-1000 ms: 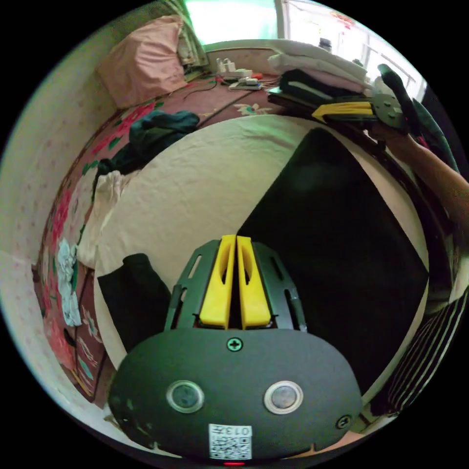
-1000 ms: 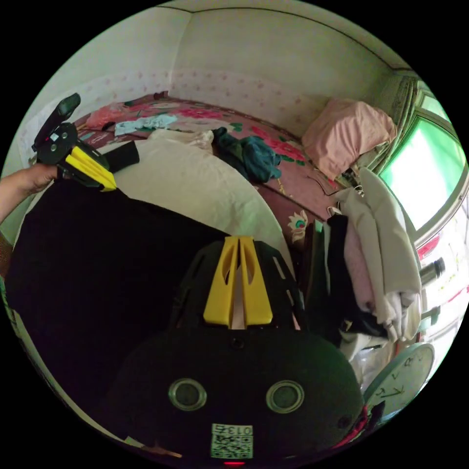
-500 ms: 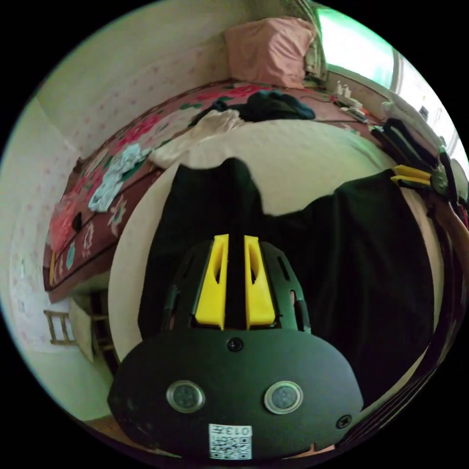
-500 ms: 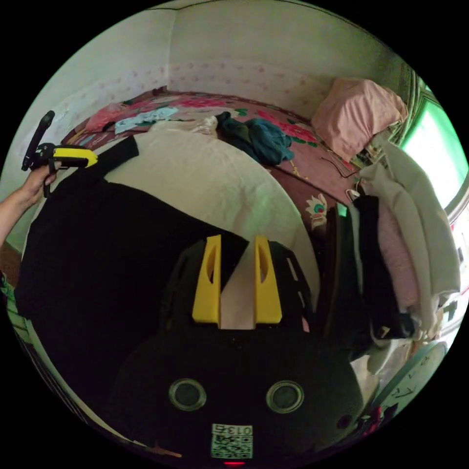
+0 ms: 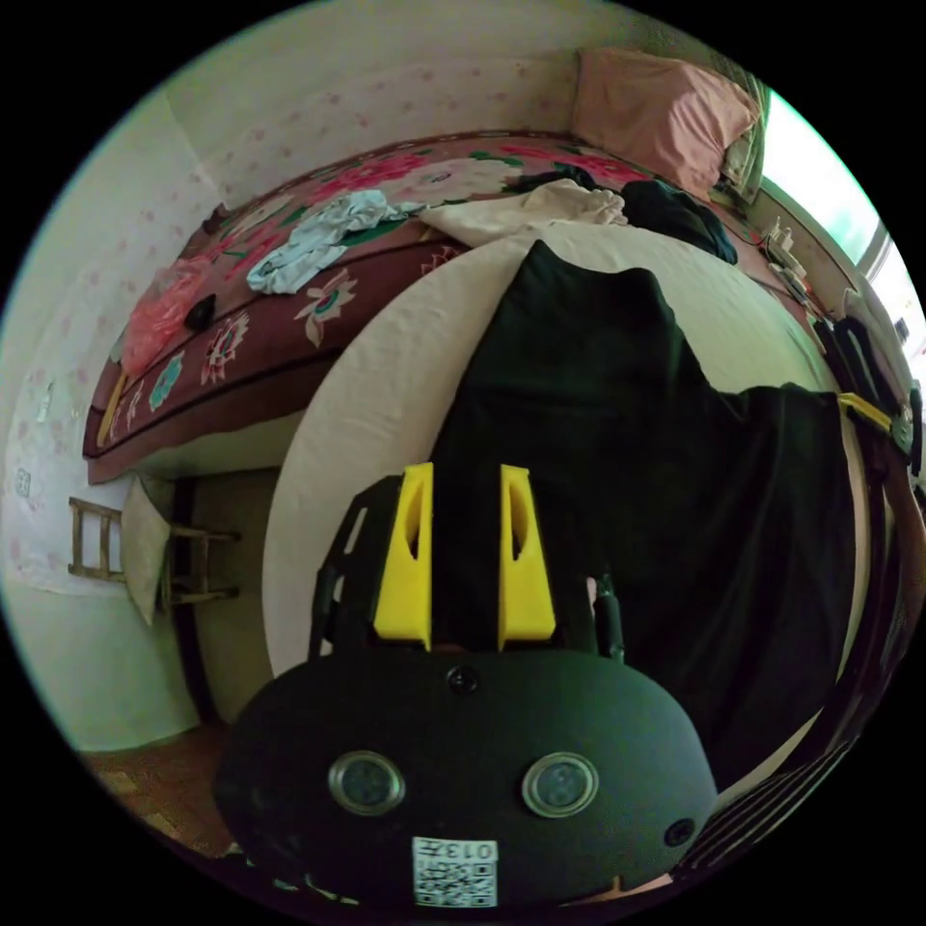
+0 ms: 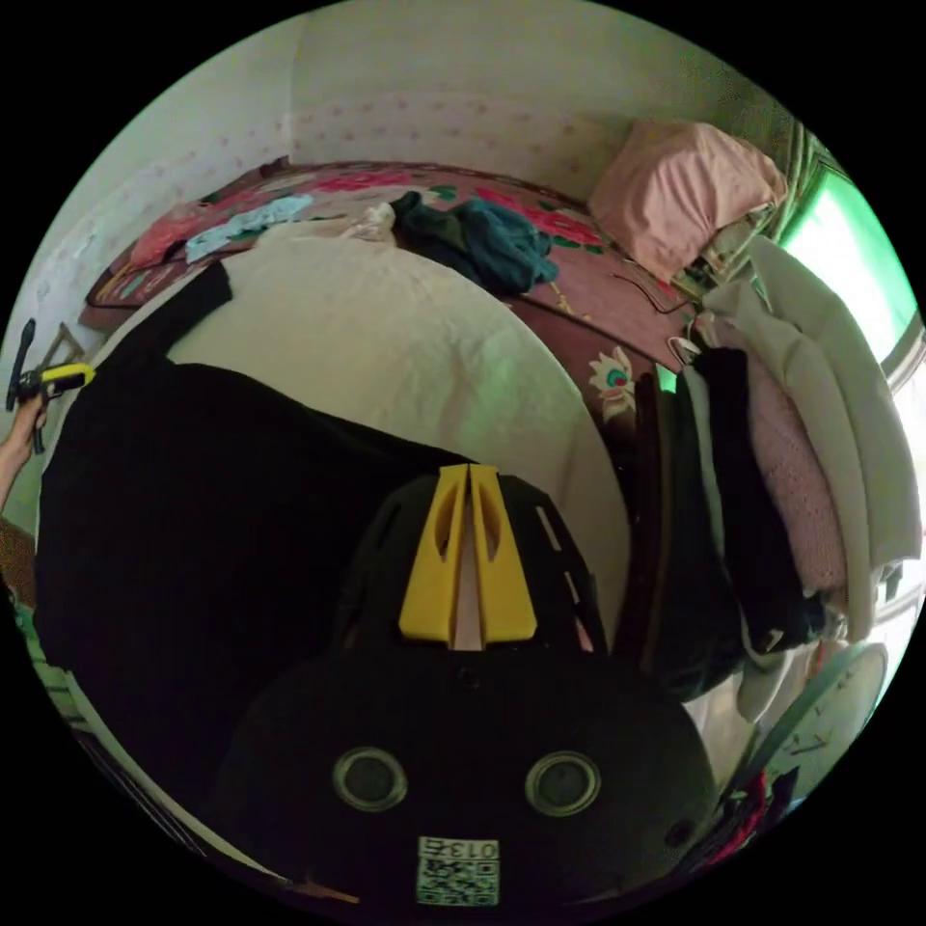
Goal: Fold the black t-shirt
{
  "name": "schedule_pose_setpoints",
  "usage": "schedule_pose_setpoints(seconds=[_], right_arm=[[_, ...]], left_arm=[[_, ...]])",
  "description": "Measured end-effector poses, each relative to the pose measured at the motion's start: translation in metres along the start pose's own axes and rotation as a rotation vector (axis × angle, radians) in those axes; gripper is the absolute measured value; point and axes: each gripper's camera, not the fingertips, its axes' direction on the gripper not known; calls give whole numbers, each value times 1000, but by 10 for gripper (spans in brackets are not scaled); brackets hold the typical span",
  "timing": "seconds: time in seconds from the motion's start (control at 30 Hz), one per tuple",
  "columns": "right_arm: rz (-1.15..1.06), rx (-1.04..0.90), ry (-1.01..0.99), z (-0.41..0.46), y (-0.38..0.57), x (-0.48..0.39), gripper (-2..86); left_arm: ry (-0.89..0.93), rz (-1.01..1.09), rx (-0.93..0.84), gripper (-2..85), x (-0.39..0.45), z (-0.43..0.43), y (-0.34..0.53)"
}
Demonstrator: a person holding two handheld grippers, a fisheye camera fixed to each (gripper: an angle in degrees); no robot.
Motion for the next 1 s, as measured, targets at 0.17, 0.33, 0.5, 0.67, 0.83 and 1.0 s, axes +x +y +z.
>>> schedule_pose_setpoints(seconds=[0.17, 0.33, 0.5, 0.67, 0.83, 1.0], right_arm=[[-52, -5, 18, 3, -12, -26, 75], [-34, -94, -3, 23, -27, -32, 76], [28, -125, -55, 30, -30, -33, 54], [1, -143, -11, 31, -29, -45, 31], [13, -133, -10, 31, -22, -56, 20], [29, -8, 90, 0, -11, -66, 22]], left_arm=[[63, 72, -1, 135, -36, 12, -36], [206, 137, -48, 71, -53, 28, -61], [99, 282, -79, 7, -63, 20, -59], [90, 218, 126, -1, -121, -17, -40], [100, 127, 38, 7, -158, 6, -25], [132, 5, 155, 38, -210, -25, 11]])
